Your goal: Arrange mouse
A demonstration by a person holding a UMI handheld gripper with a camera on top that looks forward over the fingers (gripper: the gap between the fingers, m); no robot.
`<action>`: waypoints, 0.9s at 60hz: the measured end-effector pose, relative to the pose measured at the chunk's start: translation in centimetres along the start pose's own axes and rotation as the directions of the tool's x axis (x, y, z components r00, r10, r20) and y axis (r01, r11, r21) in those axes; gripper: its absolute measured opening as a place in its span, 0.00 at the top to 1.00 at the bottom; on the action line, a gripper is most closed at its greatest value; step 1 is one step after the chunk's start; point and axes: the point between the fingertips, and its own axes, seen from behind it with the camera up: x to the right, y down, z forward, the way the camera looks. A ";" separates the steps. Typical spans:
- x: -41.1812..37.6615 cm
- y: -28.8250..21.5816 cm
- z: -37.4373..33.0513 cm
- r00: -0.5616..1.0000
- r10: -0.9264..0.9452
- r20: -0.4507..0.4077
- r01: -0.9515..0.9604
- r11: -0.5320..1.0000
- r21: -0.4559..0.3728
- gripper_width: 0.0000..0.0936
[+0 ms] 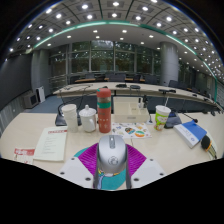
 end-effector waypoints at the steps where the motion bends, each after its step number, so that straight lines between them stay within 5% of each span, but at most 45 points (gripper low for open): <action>1: -0.3 0.3 0.9 1.000 0.001 0.004 -0.001 1.000 -0.018 0.61; 12: -3.5 7.5 6.6 0.999 -0.029 0.035 0.034 0.984 -0.173 0.60; 20: -5.1 10.7 8.0 0.996 -0.038 0.081 0.056 0.970 -0.237 0.49; 25: -4.9 10.8 7.6 0.996 -0.046 0.080 0.064 0.969 -0.239 0.36; 30: -4.7 9.6 6.0 0.996 -0.057 0.074 0.073 0.972 -0.225 0.08; 54: -4.0 6.4 -12.6 0.999 -0.027 0.021 0.031 0.969 -0.247 0.08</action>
